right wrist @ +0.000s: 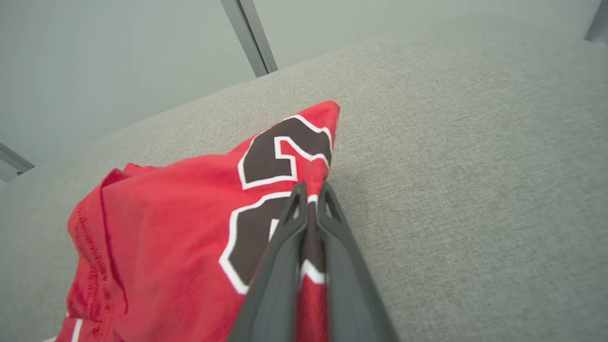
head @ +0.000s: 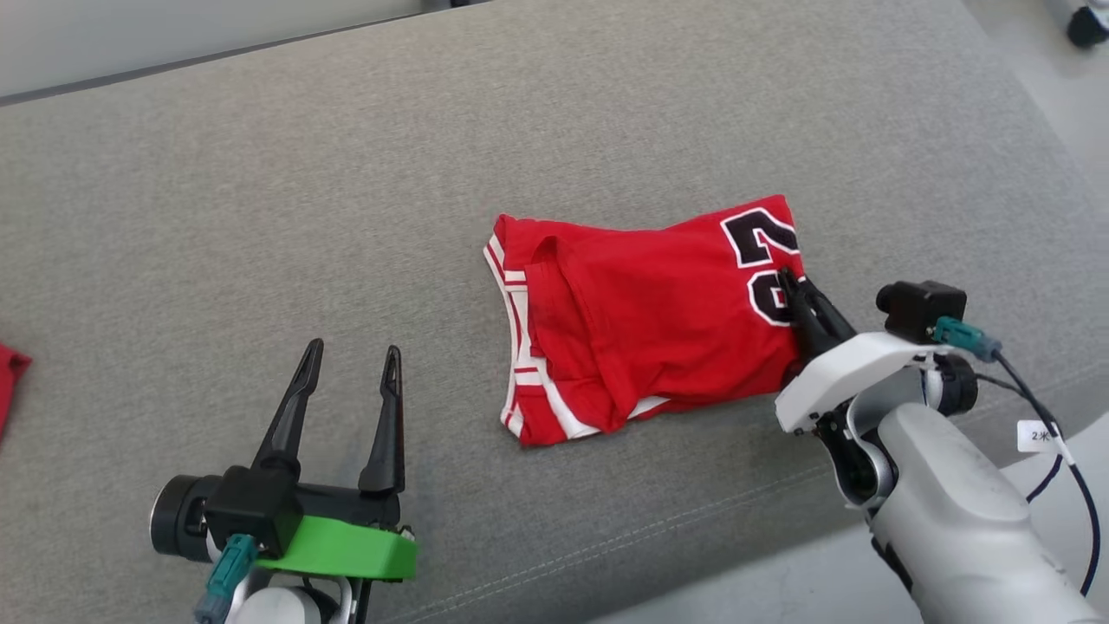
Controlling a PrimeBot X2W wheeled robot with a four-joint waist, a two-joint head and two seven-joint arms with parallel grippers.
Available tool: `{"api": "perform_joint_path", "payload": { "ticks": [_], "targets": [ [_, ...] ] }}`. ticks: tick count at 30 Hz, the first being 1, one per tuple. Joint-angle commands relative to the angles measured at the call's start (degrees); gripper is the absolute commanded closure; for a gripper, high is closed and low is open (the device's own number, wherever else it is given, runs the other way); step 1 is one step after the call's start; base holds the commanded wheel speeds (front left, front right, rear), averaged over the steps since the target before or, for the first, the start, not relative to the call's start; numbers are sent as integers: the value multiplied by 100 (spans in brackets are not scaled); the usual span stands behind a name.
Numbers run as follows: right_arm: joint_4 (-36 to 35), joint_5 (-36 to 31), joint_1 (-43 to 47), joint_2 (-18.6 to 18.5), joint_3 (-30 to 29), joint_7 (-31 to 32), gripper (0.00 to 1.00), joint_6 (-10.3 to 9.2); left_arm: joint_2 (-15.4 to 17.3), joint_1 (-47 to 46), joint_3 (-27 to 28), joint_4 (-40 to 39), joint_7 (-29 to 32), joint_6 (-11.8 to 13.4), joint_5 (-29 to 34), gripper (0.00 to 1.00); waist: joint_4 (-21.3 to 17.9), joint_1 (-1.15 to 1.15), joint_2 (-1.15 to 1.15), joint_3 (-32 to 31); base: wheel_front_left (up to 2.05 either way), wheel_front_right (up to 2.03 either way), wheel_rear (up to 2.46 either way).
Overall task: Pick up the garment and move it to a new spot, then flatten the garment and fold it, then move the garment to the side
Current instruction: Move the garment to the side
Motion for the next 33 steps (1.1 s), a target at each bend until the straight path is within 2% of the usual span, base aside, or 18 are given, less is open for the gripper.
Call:
{"api": "perform_joint_path", "payload": {
  "ticks": [1,6,14,23,33],
  "targets": [
    [32,-122,-242,-86,6,-25,100,-3,10,-143,8,-30,-14,-44,56,0,-318,0,0,152,0,0,0],
    [197,-493,-828,-313,-17,-25,100,-4,65,-382,-66,-130,-14,-130,150,0,-365,0,0,472,0,0,0],
    [461,-936,-1621,-712,-345,-25,100,-4,141,-840,-198,-436,-14,-189,223,0,-191,0,0,1038,0,0,0],
    [540,-1402,-2210,-1411,-1314,-25,100,-4,216,-1256,-338,-1326,199,-230,144,0,34,0,0,1820,0,0,0],
    [795,-2093,-2385,-1946,-2438,-25,100,-5,400,-1427,-346,-2286,706,-197,238,0,145,0,0,2316,0,0,0]
  ]
}}
